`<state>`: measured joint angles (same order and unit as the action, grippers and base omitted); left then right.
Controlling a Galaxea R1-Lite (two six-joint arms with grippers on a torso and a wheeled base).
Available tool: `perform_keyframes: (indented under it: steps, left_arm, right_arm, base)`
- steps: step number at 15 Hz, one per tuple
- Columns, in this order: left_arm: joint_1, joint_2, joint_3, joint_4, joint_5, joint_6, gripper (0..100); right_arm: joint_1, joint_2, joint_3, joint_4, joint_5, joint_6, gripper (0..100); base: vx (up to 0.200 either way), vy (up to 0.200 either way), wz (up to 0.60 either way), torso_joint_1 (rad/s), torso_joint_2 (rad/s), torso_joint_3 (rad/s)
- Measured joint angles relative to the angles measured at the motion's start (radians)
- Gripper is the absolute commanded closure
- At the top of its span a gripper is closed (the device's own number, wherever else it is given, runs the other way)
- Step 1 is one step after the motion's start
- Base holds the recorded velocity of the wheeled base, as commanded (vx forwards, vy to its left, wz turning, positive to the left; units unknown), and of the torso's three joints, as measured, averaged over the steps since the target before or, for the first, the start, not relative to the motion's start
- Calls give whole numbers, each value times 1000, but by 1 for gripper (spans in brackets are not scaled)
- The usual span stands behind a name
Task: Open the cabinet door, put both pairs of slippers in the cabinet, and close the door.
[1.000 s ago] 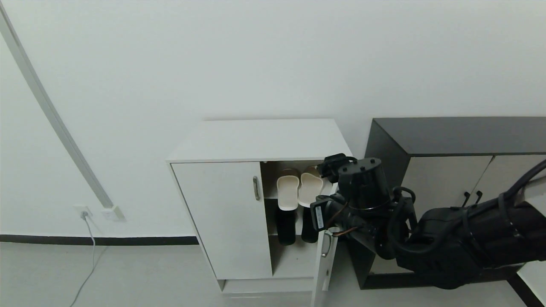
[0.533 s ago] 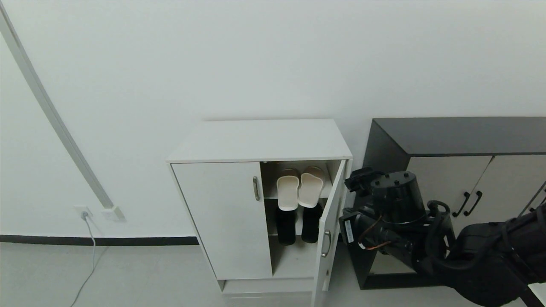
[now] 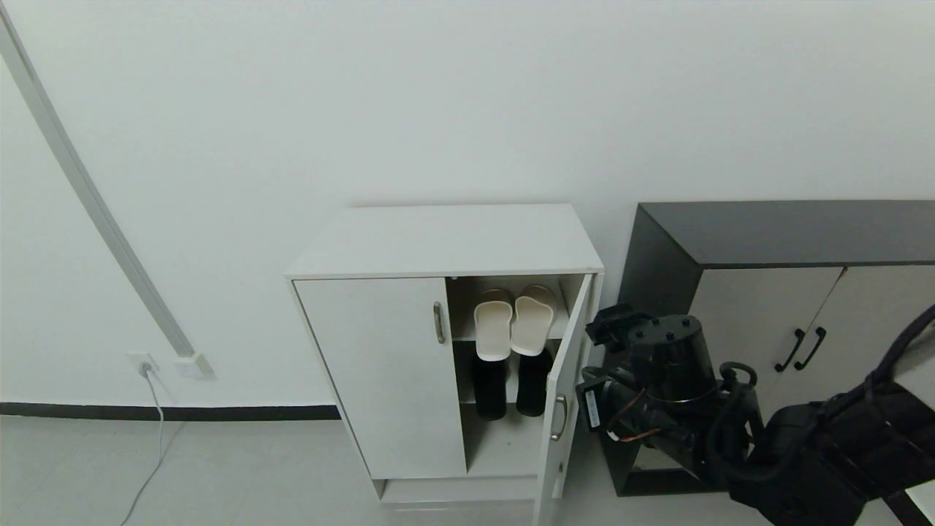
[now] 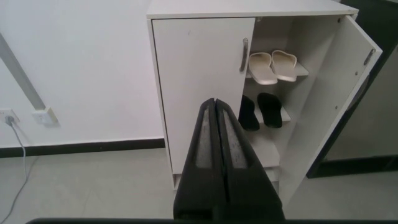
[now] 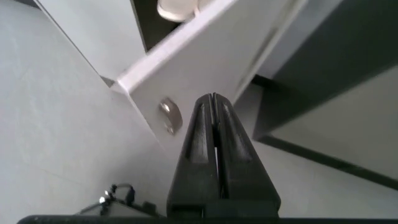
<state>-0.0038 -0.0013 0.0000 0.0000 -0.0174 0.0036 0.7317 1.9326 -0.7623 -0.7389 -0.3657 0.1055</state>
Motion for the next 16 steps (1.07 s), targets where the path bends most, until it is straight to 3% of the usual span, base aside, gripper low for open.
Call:
perform_keyframes:
  steps: [11, 16]
  left_arm:
    - [0, 0, 0, 0, 0, 1, 100]
    - [-1, 0, 0, 0, 1, 1, 100]
  right_arm:
    - [-32, 274, -341, -22, 80, -6, 100]
    - [-34, 294, -293, -137, 86, -1, 100]
  base:
    - [0, 0, 0, 0, 0, 0]
    - [0, 0, 0, 0, 0, 0]
